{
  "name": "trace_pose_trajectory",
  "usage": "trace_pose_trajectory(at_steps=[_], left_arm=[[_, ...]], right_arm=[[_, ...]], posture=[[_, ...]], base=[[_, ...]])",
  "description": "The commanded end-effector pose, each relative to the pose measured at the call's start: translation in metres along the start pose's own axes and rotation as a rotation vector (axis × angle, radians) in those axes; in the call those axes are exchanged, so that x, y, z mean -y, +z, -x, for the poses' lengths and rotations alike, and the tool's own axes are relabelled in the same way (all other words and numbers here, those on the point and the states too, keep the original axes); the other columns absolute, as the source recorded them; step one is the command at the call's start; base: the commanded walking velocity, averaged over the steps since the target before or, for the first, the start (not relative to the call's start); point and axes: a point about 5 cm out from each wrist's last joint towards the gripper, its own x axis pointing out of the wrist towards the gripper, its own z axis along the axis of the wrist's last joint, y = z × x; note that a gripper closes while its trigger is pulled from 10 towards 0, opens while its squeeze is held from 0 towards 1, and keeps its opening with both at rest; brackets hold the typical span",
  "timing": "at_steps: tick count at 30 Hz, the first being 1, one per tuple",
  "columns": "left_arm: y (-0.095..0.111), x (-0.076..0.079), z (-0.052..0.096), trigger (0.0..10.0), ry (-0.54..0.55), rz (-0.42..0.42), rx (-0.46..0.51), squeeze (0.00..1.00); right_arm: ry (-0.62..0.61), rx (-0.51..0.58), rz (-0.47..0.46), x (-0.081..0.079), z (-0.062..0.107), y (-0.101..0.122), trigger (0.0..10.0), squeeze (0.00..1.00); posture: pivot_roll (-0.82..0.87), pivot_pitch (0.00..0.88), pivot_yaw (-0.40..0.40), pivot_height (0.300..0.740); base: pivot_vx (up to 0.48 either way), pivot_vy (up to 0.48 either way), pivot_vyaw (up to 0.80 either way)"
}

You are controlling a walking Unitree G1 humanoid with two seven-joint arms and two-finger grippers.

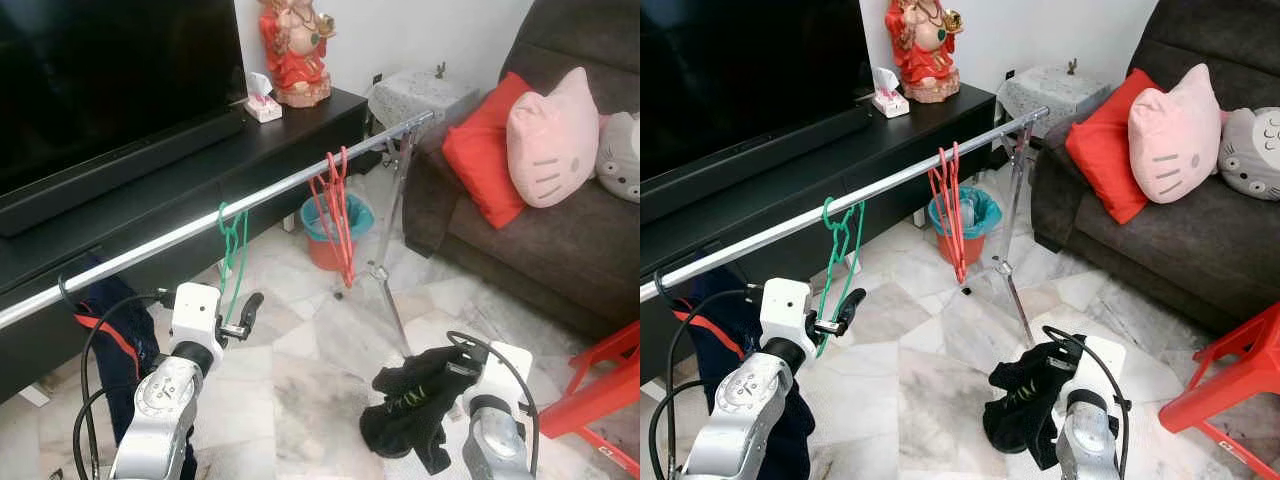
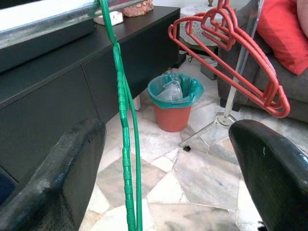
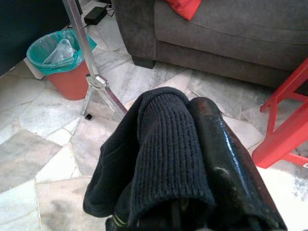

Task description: Hang hanger

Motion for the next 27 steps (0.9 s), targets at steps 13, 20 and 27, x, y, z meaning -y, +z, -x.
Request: trace_pose_trajectory(at_steps=[13, 20, 27], left_arm=[[0.0104, -0.0016, -0.0014, 10.0, 0.003, -0.008, 0.032, 0.0], [0.0105, -0.0017, -0.0013, 10.0, 0.005, -0.006, 0.032, 0.0], [0.0107, -0.002, -0.0013, 10.0, 0.011, -0.008, 0.031, 0.0]], right_arm=[[0.004, 0.024, 0.006, -0.0004, -0.0019, 0.0049, 10.0, 0.0], [0.007, 0.02, 0.008, -0.0007, -0.0018, 0.004, 10.0, 0.0], [0.008, 0.019, 0.008, -0.0009, -0.0017, 0.0039, 10.0, 0.0]], posture=[[-0.07, 0.0, 0.011, 0.74], [-0.07, 0.0, 0.011, 0.74], [-0.07, 0.0, 0.011, 0.74]], base=[[0.277, 0.0, 0.0], [0.302, 0.0, 0.0], [0.3, 0.0, 0.0]])
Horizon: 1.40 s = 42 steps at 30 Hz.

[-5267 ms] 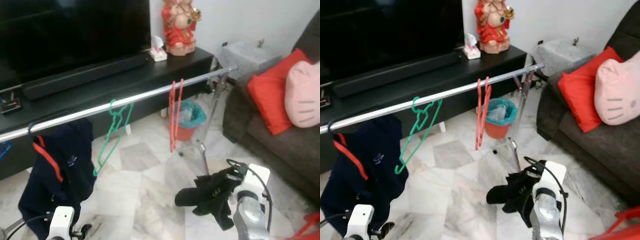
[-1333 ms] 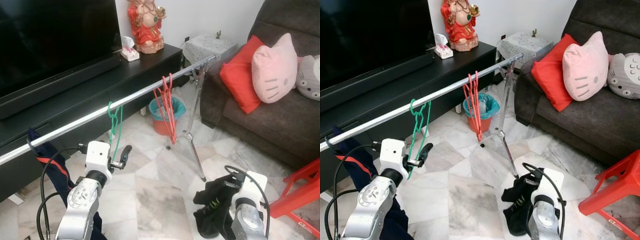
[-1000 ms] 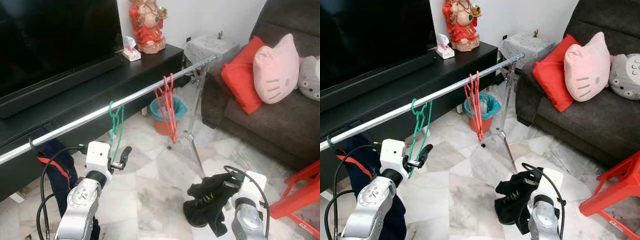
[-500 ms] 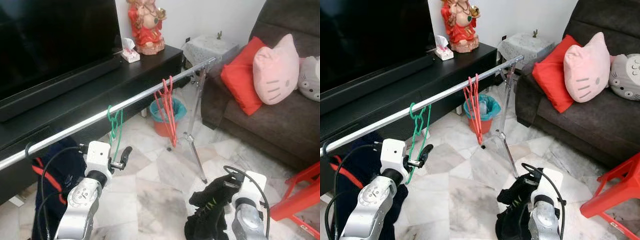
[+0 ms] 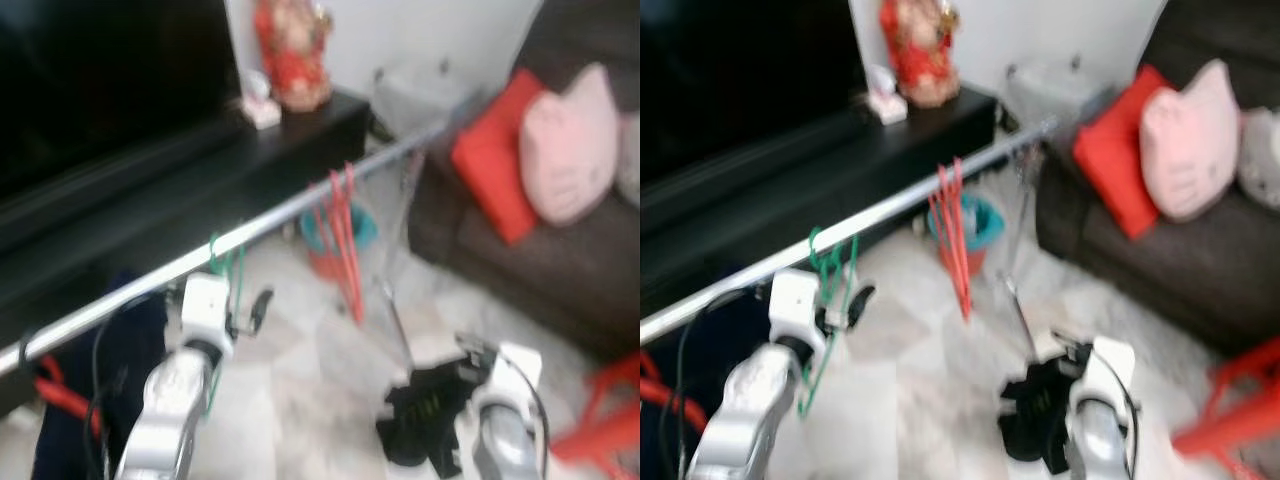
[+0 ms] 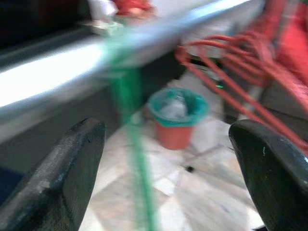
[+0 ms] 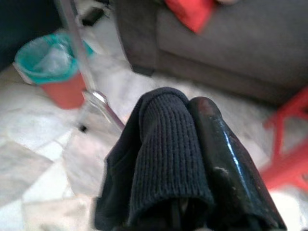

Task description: Hang hanger

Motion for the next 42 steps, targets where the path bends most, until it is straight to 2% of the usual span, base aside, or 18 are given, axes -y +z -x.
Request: trace_pose_trajectory(at_steps=[1, 14, 23, 27, 35, 42], left_arm=[[0.001, -0.01, 0.002, 10.0, 0.035, -0.016, -0.003, 0.0], [-0.004, -0.011, 0.004, 10.0, 0.019, -0.024, -0.045, 0.0], [0.002, -0.012, 0.005, 10.0, 0.004, -0.058, -0.067, 0.0], [0.005, -0.007, 0.007, 10.0, -0.064, -0.056, -0.131, 0.0], [0.012, 0.001, -0.001, 10.0, -0.112, -0.096, -0.193, 0.0], [0.025, 0.01, -0.007, 10.0, -0.145, -0.032, -0.215, 0.0]], right_arm=[[0.023, 0.018, -0.014, -0.01, 0.0, 0.004, 10.0, 0.0], [0.028, 0.01, -0.012, -0.011, 0.0, 0.002, 10.0, 0.0], [0.028, 0.009, -0.013, -0.011, 0.001, 0.002, 10.0, 0.0], [0.03, 0.008, -0.015, -0.012, 0.001, 0.002, 10.0, 0.0], [0.032, 0.006, -0.017, -0.013, 0.001, 0.001, 10.0, 0.0], [0.029, 0.004, -0.02, -0.013, 0.001, 0.001, 10.0, 0.0]], posture=[[-0.07, 0.0, 0.012, 0.74], [-0.07, 0.0, 0.011, 0.74], [-0.07, 0.0, 0.016, 0.74], [-0.06, 0.0, 0.016, 0.74], [-0.06, 0.0, 0.018, 0.74], [-0.07, 0.0, 0.02, 0.74]], base=[[0.251, 0.0, 0.0], [0.0, 0.0, 0.0], [0.0, 0.0, 0.0], [0.0, 0.0, 0.0], [0.0, 0.0, 0.0], [0.0, 0.0, 0.0]])
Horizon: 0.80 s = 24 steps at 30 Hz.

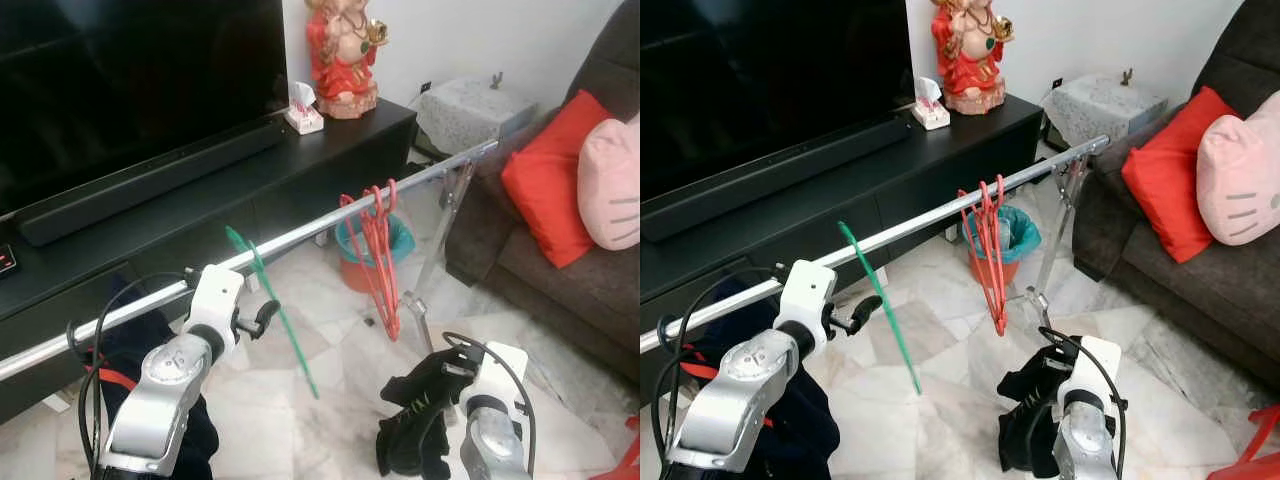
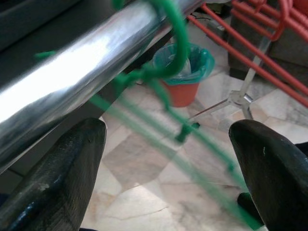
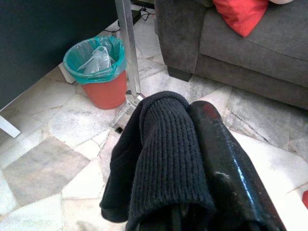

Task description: Hang hanger

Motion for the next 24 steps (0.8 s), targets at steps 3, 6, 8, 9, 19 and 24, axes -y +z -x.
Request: trace_pose_trajectory(at_steps=[3, 6, 8, 9, 19, 24], left_arm=[[0.008, 0.003, 0.002, 10.0, -0.041, 0.029, 0.003, 0.0], [0.01, 0.004, 0.003, 10.0, -0.036, 0.016, -0.021, 0.0], [0.011, 0.004, 0.003, 10.0, -0.018, 0.005, -0.04, 0.0], [0.01, 0.002, 0.001, 10.0, 0.023, -0.007, -0.076, 0.0], [0.002, -0.006, 0.0, 10.0, 0.181, 0.048, -0.178, 0.0], [0.01, -0.013, 0.001, 10.0, 0.212, 0.047, -0.133, 0.0]], right_arm=[[0.0, 0.012, -0.004, -0.001, -0.001, 0.003, 10.0, 0.0], [0.001, 0.011, -0.004, -0.001, -0.001, 0.002, 10.0, 0.0], [0.002, 0.011, -0.003, -0.001, -0.001, 0.002, 10.0, 0.0], [0.002, 0.01, -0.003, -0.001, -0.001, 0.002, 10.0, 0.0], [0.004, 0.008, -0.003, -0.003, -0.001, 0.002, 10.0, 0.0], [0.005, 0.007, -0.004, -0.003, -0.001, 0.002, 10.0, 0.0]], posture=[[-0.06, 0.0, 0.02, 0.74], [-0.06, 0.0, 0.019, 0.74], [-0.06, 0.0, 0.018, 0.74], [-0.06, 0.0, 0.019, 0.74], [-0.06, 0.0, 0.02, 0.74], [-0.06, 0.0, 0.021, 0.74]], base=[[0.0, 0.0, 0.0], [0.0, 0.0, 0.0], [0.0, 0.0, 0.0], [0.0, 0.0, 0.0], [0.0, 0.0, 0.0], [0.0, 0.0, 0.0]])
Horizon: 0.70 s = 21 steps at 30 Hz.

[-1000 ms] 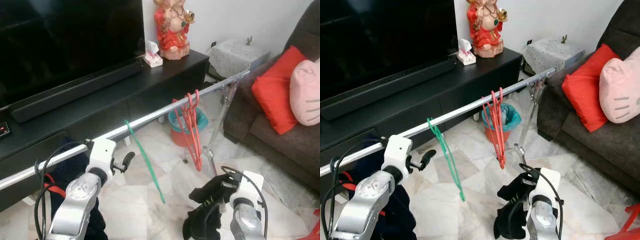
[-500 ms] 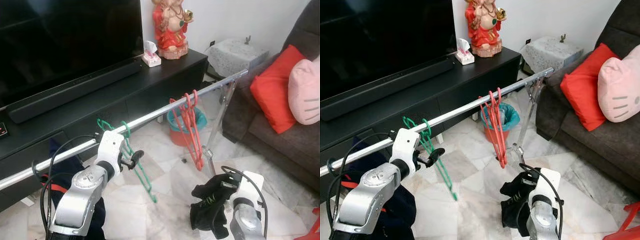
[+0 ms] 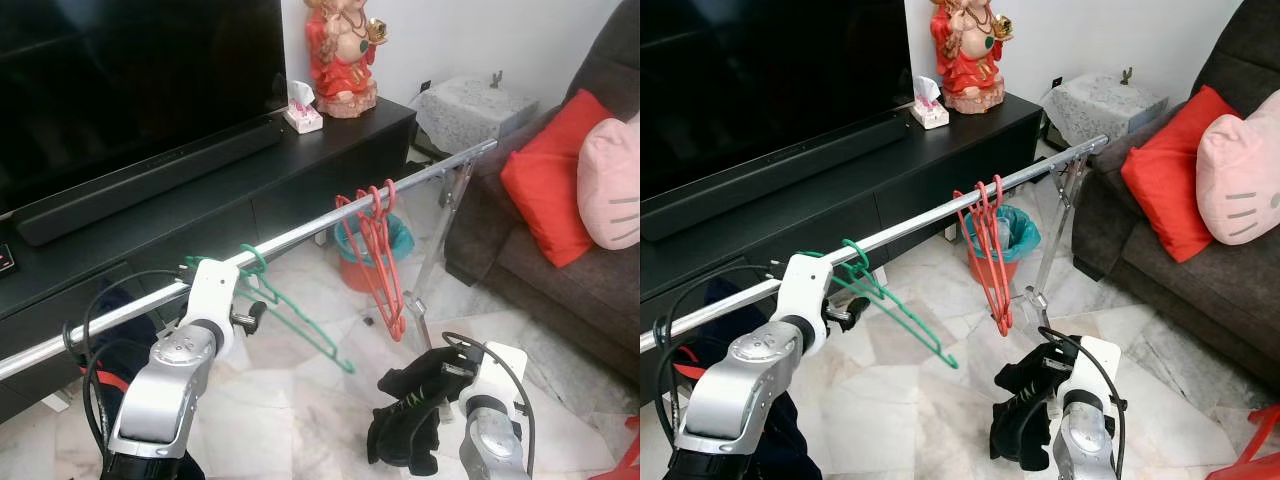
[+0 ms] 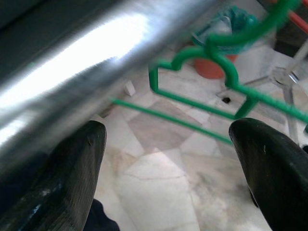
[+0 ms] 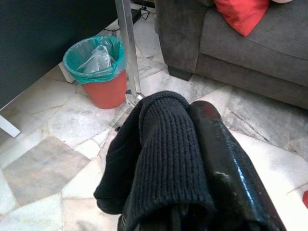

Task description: Hang hanger

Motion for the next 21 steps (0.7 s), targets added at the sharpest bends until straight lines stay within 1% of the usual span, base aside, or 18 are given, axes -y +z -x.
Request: trace_pose_trajectory(at_steps=[1, 3, 4, 7, 8, 10, 11, 12, 13, 15, 16, 20, 21], left_arm=[[0.008, -0.003, 0.002, 10.0, 0.003, -0.001, 0.055, 0.0], [0.015, -0.002, 0.005, 10.0, -0.055, -0.021, 0.136, 0.0], [0.014, 0.0, 0.009, 10.0, -0.108, -0.035, 0.178, 0.0], [0.01, -0.001, 0.012, 10.0, -0.131, -0.031, 0.214, 0.0], [0.01, -0.001, 0.012, 10.0, -0.131, -0.031, 0.214, 0.0], [-0.009, -0.012, 0.016, 10.0, -0.076, -0.001, 0.21, 0.0], [-0.009, -0.012, 0.016, 10.0, -0.076, -0.001, 0.21, 0.0], [-0.015, -0.015, 0.019, 10.0, -0.06, 0.033, 0.225, 0.0], [-0.02, -0.017, 0.02, 10.0, -0.049, 0.035, 0.226, 0.0], [-0.023, -0.017, 0.02, 10.0, -0.045, 0.028, 0.224, 0.0], [-0.03, -0.018, 0.021, 10.0, -0.037, 0.024, 0.216, 0.0], [-0.033, -0.017, 0.021, 10.0, -0.034, 0.029, 0.218, 0.0], [-0.033, -0.016, 0.021, 10.0, -0.031, 0.019, 0.224, 0.0]], right_arm=[[0.003, 0.008, -0.002, -0.002, -0.001, 0.002, 10.0, 0.0], [0.004, 0.009, -0.002, -0.002, -0.001, 0.002, 10.0, 0.0], [0.003, 0.009, -0.003, -0.002, -0.001, 0.002, 10.0, 0.0], [0.003, 0.009, -0.004, -0.002, -0.001, 0.002, 10.0, 0.0], [0.003, 0.009, -0.004, -0.002, -0.001, 0.002, 10.0, 0.0], [0.004, 0.009, -0.004, -0.002, -0.001, 0.002, 10.0, 0.0], [0.004, 0.009, -0.004, -0.002, -0.001, 0.002, 10.0, 0.0], [0.004, 0.01, -0.004, -0.001, -0.001, 0.002, 10.0, 0.0], [0.005, 0.01, -0.004, -0.001, -0.001, 0.002, 10.0, 0.0], [0.005, 0.01, -0.003, -0.001, -0.001, 0.002, 10.0, 0.0], [0.006, 0.011, -0.002, -0.001, -0.001, 0.002, 10.0, 0.0], [0.007, 0.011, 0.0, -0.001, -0.001, 0.002, 10.0, 0.0], [0.008, 0.01, 0.001, -0.001, -0.001, 0.002, 10.0, 0.0]], posture=[[-0.06, 0.0, 0.021, 0.74], [-0.06, 0.0, 0.021, 0.74], [-0.06, 0.0, 0.021, 0.74], [-0.06, 0.0, 0.022, 0.74], [-0.06, 0.0, 0.022, 0.74], [-0.06, 0.0, 0.021, 0.74], [-0.06, 0.0, 0.021, 0.74], [-0.06, 0.0, 0.02, 0.74], [-0.06, 0.0, 0.018, 0.74], [-0.06, 0.0, 0.018, 0.74], [-0.06, 0.0, 0.015, 0.74], [-0.06, 0.0, 0.014, 0.74], [-0.06, 0.0, 0.015, 0.74]], base=[[0.0, 0.0, 0.0], [0.0, 0.0, 0.0], [0.0, 0.0, 0.0], [0.0, 0.0, 0.0], [0.0, 0.0, 0.0], [0.0, 0.0, 0.0], [0.0, 0.0, 0.0], [0.0, 0.0, 0.0], [0.0, 0.0, 0.0], [0.0, 0.0, 0.0], [0.0, 0.0, 0.0], [0.0, 0.0, 0.0], [0.0, 0.0, 0.0]])
